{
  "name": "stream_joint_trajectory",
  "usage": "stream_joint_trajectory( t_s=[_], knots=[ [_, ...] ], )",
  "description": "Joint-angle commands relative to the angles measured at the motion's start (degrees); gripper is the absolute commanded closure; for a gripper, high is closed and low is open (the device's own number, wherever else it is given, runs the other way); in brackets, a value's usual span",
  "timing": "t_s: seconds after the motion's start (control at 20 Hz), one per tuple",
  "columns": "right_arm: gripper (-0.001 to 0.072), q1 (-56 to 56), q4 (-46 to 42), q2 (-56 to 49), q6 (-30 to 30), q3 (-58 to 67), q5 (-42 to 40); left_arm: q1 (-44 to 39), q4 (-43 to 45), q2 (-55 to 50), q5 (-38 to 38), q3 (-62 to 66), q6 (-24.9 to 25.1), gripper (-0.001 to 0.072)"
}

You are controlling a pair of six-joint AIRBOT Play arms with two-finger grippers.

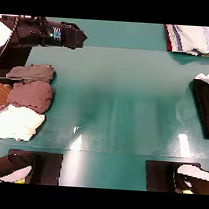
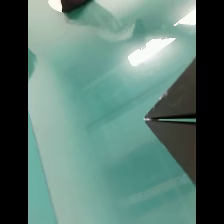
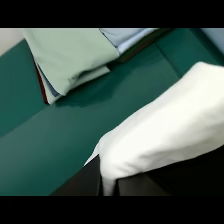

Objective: Fold the shirts.

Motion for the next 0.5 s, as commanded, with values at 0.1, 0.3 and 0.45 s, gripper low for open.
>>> stream_joint_trajectory(
  t_s=[0.1, 0.3, 0.45],
  knots=[
    [0.0695, -5.5, -14.3, 6.7, 0.6, -12.5, 8.8, 0.0, 0.4, 0.0, -1.2, 0.0, 0.1, 0.0683],
    [0.0654, -10.7, -17.8, 11.1, 0.5, -24.8, 9.2, 0.0, 0.4, 0.0, -1.4, 0.0, 0.1, 0.0683],
    [0.0109, -13.7, -17.8, 12.6, 0.6, -29.6, 8.3, 0.0, 0.4, 0.0, -2.1, 0.0, 0.1, 0.0683]
  ],
)
